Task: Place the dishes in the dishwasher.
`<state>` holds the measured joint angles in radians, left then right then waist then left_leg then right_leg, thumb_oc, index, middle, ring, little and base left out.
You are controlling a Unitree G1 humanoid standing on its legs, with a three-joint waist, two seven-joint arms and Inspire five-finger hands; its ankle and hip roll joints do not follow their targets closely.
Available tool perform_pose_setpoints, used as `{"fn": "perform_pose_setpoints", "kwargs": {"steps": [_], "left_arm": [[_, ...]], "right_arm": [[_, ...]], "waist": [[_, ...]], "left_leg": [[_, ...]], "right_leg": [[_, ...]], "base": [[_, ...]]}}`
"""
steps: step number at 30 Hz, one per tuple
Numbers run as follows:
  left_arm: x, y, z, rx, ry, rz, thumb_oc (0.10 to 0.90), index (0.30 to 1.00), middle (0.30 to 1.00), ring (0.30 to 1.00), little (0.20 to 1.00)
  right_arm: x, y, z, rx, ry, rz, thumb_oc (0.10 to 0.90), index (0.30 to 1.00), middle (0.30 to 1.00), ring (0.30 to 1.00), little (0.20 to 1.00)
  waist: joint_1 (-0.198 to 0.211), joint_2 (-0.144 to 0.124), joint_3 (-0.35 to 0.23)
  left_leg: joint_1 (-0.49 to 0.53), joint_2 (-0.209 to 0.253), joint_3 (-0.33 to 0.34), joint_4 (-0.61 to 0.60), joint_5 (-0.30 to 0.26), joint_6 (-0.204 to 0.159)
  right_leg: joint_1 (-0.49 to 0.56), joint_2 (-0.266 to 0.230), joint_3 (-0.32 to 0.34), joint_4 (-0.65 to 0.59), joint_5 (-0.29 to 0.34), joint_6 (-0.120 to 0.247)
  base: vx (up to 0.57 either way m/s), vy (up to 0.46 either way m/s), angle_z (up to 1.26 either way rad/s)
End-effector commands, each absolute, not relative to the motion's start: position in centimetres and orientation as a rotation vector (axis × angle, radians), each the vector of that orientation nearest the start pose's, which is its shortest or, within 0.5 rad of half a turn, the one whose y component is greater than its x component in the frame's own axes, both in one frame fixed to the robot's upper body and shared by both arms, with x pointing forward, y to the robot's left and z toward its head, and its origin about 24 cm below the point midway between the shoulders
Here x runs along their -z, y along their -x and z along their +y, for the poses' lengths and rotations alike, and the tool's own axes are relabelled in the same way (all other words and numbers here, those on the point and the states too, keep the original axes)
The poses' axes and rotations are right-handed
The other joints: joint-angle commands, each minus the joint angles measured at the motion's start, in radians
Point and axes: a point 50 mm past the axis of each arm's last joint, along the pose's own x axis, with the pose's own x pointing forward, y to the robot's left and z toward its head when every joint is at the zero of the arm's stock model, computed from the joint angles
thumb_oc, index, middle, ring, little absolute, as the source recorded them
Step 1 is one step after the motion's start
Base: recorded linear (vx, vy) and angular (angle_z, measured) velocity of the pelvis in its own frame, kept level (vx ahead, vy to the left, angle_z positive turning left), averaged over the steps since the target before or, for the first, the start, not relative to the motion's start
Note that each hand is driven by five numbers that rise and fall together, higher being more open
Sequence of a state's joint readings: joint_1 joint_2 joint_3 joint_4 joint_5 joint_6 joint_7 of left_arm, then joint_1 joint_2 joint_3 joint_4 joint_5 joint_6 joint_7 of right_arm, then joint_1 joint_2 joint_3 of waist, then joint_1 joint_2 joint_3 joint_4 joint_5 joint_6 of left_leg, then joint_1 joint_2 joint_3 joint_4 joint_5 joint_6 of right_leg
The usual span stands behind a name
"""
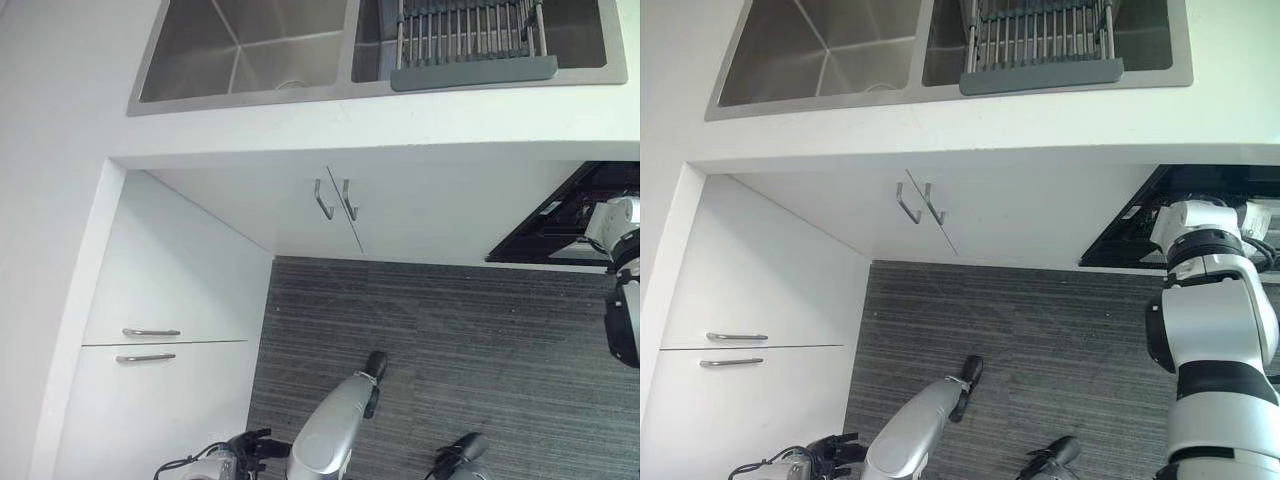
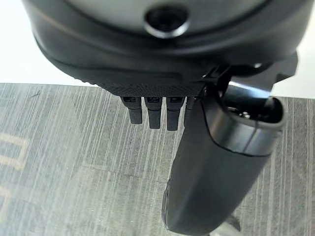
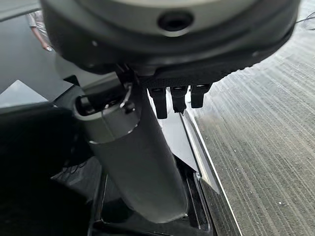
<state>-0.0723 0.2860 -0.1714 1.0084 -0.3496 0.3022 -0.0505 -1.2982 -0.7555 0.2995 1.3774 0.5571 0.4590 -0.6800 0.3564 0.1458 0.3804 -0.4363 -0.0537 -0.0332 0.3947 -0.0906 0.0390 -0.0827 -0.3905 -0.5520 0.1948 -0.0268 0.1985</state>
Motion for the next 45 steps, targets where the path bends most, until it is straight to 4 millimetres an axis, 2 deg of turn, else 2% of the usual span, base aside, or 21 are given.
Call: {"fn": "perform_pose_setpoints", "kwargs": {"steps": [1, 8, 12, 13, 15, 16, 18, 19, 22, 23, 26, 27, 29, 30, 33, 35, 37, 41, 42, 43, 45], "left_arm": [[14.4, -10.3, 26.6, -0.161, -0.083, 1.336, 0.800, 0.900, 0.900, 0.900, 0.900], [14.2, -11.1, 26.2, -0.170, -0.014, 1.278, 0.800, 0.900, 0.900, 0.900, 0.900], [13.7, -13.1, 25.2, -0.207, 0.118, 1.191, 0.800, 0.900, 0.900, 0.900, 0.900], [13.7, -13.1, 25.2, -0.209, 0.120, 1.190, 0.800, 0.900, 0.900, 0.900, 0.900], [13.0, -14.9, 24.4, -0.219, 0.225, 1.102, 0.800, 0.900, 0.900, 0.900, 0.900], [13.0, -14.9, 24.4, -0.221, 0.231, 1.097, 0.800, 0.900, 0.900, 0.900, 0.900], [12.5, -16.0, 23.4, -0.214, 0.326, 1.030, 0.800, 0.900, 0.900, 0.900, 0.900], [12.5, -16.0, 23.3, -0.215, 0.337, 1.027, 0.800, 0.900, 0.900, 0.900, 0.900], [12.0, -17.2, 22.6, -0.215, 0.398, 0.992, 0.800, 0.900, 0.900, 0.900, 0.900], [11.9, -17.4, 22.5, -0.215, 0.399, 0.988, 0.800, 0.900, 0.900, 0.900, 0.900], [13.0, -15.3, 23.6, -0.191, 0.367, 0.955, 0.800, 0.900, 0.900, 0.900, 0.900], [13.6, -12.7, 25.5, -0.176, 0.344, 0.957, 0.800, 0.900, 0.900, 0.900, 0.900], [13.8, -11.2, 26.5, -0.169, 0.316, 0.975, 0.800, 0.900, 0.900, 0.900, 0.900], [13.8, -10.5, 27.1, -0.162, 0.282, 0.992, 0.800, 0.900, 0.900, 0.900, 0.900], [13.5, -11.3, 27.8, -0.217, 0.258, 0.983, 0.800, 0.900, 0.900, 0.900, 0.900], [13.0, -12.2, 28.4, -0.260, 0.255, 0.946, 0.800, 0.900, 0.900, 0.900, 0.900], [12.7, -12.4, 28.8, -0.285, 0.250, 0.907, 0.800, 0.900, 0.900, 0.900, 0.900], [13.2, -11.8, 27.6, -0.298, 0.266, 0.908, 0.800, 0.900, 0.900, 0.900, 0.900], [13.5, -12.0, 26.7, -0.275, 0.277, 0.914, 0.800, 0.900, 0.900, 0.900, 0.900], [13.8, -12.5, 25.4, -0.232, 0.287, 0.924, 0.800, 0.900, 0.900, 0.900, 0.900], [13.8, -13.1, 24.8, -0.198, 0.285, 0.923, 0.800, 0.900, 0.900, 0.900, 0.900]], "right_arm": [[-34.4, -35.9, -34.0, 1.070, 0.410, -0.276, 0.800, 0.900, 0.900, 0.900, 0.900], [-34.8, -35.9, -33.4, 0.969, 0.440, -0.396, 0.800, 0.900, 0.900, 0.900, 0.900], [-28.5, -37.2, -33.1, 0.820, 0.361, -0.265, 0.800, 0.900, 0.900, 0.900, 0.900], [-28.2, -37.3, -33.1, 0.811, 0.356, -0.257, 0.800, 0.900, 0.900, 0.900, 0.900], [-22.3, -37.5, -32.4, 0.626, 0.309, -0.152, 0.800, 0.900, 0.900, 0.900, 0.900], [-21.8, -37.5, -32.3, 0.616, 0.303, -0.143, 0.800, 0.900, 0.900, 0.900, 0.900], [-16.0, -36.6, -31.0, 0.499, 0.272, -0.054, 0.800, 0.900, 0.900, 0.900, 0.900], [-15.3, -36.4, -30.9, 0.487, 0.266, -0.042, 0.800, 0.900, 0.900, 0.900, 0.900], [-9.0, -34.2, -29.3, 0.417, 0.193, 0.063, 0.800, 0.900, 0.900, 0.900, 0.900], [-7.7, -33.7, -28.9, 0.409, 0.180, 0.090, 0.800, 0.900, 0.900, 0.900, 0.900], [-2.1, -29.2, -29.9, 0.393, 0.161, 0.205, 0.800, 0.900, 0.900, 0.900, 0.900], [0.7, -27.0, -29.8, 0.357, 0.180, 0.272, 0.800, 0.900, 0.900, 0.900, 0.900], [2.2, -25.9, -29.3, 0.339, 0.156, 0.318, 0.800, 0.900, 0.900, 0.900, 0.900], [2.9, -25.4, -29.2, 0.328, 0.145, 0.351, 0.800, 0.900, 0.900, 0.900, 0.900], [5.3, -23.8, -27.9, 0.280, 0.101, 0.440, 0.800, 0.900, 0.900, 0.900, 0.900], [6.8, -22.6, -27.2, 0.237, 0.083, 0.491, 0.800, 0.900, 0.900, 0.900, 0.900], [8.1, -21.2, -26.4, 0.192, 0.075, 0.541, 0.800, 0.900, 0.900, 0.900, 0.900], [10.6, -18.3, -25.3, 0.134, 0.031, 0.680, 0.800, 0.900, 0.900, 0.900, 0.900], [11.0, -17.8, -25.2, 0.145, 0.010, 0.720, 0.800, 0.900, 0.900, 0.900, 0.900], [11.5, -17.1, -25.2, 0.171, 0.013, 0.757, 0.800, 0.900, 0.900, 0.900, 0.900], [11.8, -16.5, -25.4, 0.202, 0.000, 0.773, 0.800, 0.900, 0.900, 0.900, 0.900]], "waist": [[0.024, -0.047, -0.093], [-0.001, -0.052, -0.097], [-0.026, -0.062, -0.098], [-0.027, -0.063, -0.098], [-0.059, -0.068, -0.099], [-0.061, -0.069, -0.100], [-0.100, -0.081, -0.114], [-0.104, -0.083, -0.117], [-0.140, -0.105, -0.146], [-0.146, -0.109, -0.152], [-0.153, -0.137, -0.172], [-0.158, -0.154, -0.172], [-0.168, -0.155, -0.171], [-0.186, -0.150, -0.170], [-0.245, -0.172, -0.173], [-0.257, -0.187, -0.178], [-0.255, -0.199, -0.179], [-0.260, -0.193, -0.221], [-0.263, -0.181, -0.227], [-0.280, -0.164, -0.225], [-0.296, -0.157, -0.221]], "left_leg": [[0.055, 0.121, -0.005, -0.095, -0.080, -0.127], [0.068, 0.133, 0.019, -0.095, -0.086, -0.129], [0.100, 0.150, 0.034, -0.095, -0.092, -0.133], [0.102, 0.150, 0.034, -0.095, -0.093, -0.133], [0.136, 0.163, 0.044, -0.095, -0.099, -0.133], [0.140, 0.164, 0.045, -0.095, -0.100, -0.133], [0.179, 0.175, 0.059, -0.095, -0.108, -0.134], [0.184, 0.176, 0.061, -0.095, -0.110, -0.134], [0.207, 0.166, 0.077, -0.095, -0.101, -0.121], [0.215, 0.164, 0.080, -0.095, -0.104, -0.119], [0.242, 0.139, 0.077, -0.095, -0.125, -0.101], [0.269, 0.103, 0.066, -0.095, -0.141, -0.081], [0.291, 0.083, 0.042, -0.095, -0.147, -0.061], [0.307, 0.078, 0.027, -0.095, -0.150, -0.048], [0.321, 0.055, 0.027, -0.095, -0.173, -0.022], [0.335, 0.052, 0.046, -0.095, -0.186, -0.019], [0.355, 0.055, 0.055, -0.095, -0.198, -0.016], [0.399, 0.148, 0.154, -0.095, -0.203, -0.078], [0.388, 0.193, 0.192, -0.095, -0.171, -0.109], [0.378, 0.251, 0.295, -0.095, -0.142, -0.138], [0.371, 0.271, 0.351, -0.095, -0.127, -0.143]], "right_leg": [[-0.115, -0.089, 0.101, 0.105, -0.064, 0.044], [-0.119, -0.076, 0.112, 0.105, -0.067, 0.042], [-0.093, -0.062, 0.109, 0.105, -0.076, 0.034], [-0.091, -0.061, 0.109, 0.105, -0.077, 0.033], [-0.069, -0.045, 0.115, 0.105, -0.085, 0.027], [-0.066, -0.044, 0.115, 0.105, -0.086, 0.027], [-0.047, -0.037, 0.135, 0.105, -0.089, 0.027], [-0.044, -0.036, 0.138, 0.105, -0.088, 0.027], [-0.030, -0.052, 0.146, 0.105, -0.057, 0.024], [-0.024, -0.055, 0.148, 0.105, -0.052, 0.025], [0.008, -0.077, 0.129, 0.105, -0.015, 0.040], [0.050, -0.079, 0.109, 0.105, 0.073, 0.053], [0.096, -0.050, 0.114, 0.105, 0.138, 0.051], [0.103, -0.013, 0.149, 0.105, 0.143, 0.040], [-0.045, 0.093, 0.318, 0.105, -0.004, 0.009], [-0.121, 0.116, 0.352, 0.105, -0.008, 0.023], [-0.116, 0.134, 0.341, 0.105, -0.019, 0.022], [-0.024, 0.162, 0.262, 0.105, -0.123, -0.037], [-0.004, 0.166, 0.230, 0.105, -0.146, -0.057], [0.036, 0.166, 0.186, 0.105, -0.185, -0.057], [0.050, 0.162, 0.152, 0.105, -0.192, -0.062]], "base": [[0.00, 0.000, 0.00], [-0.01, -0.002, 0.00], [-0.05, -0.020, -0.02], [-0.05, -0.002, -0.04], [-0.06, 0.026, 0.02], [-0.05, 0.080, 0.01], [0.01, 0.170, -0.12], [-0.05, 0.244, -0.26], [0.01, 0.235, -0.22], [0.07, 0.221, -0.05], [0.02, 0.229, -0.13], [0.07, 0.329, -0.03], [0.11, 0.236, -0.05], [0.09, 0.114, -0.09], [0.03, -0.085, 0.45], [0.09, -0.300, 0.58], [0.13, -0.441, 0.54], [0.17, -0.405, 0.58], [0.03, -0.294, 1.17], [-0.03, -0.242, 1.13], [-0.08, -0.066, 1.17]]}}
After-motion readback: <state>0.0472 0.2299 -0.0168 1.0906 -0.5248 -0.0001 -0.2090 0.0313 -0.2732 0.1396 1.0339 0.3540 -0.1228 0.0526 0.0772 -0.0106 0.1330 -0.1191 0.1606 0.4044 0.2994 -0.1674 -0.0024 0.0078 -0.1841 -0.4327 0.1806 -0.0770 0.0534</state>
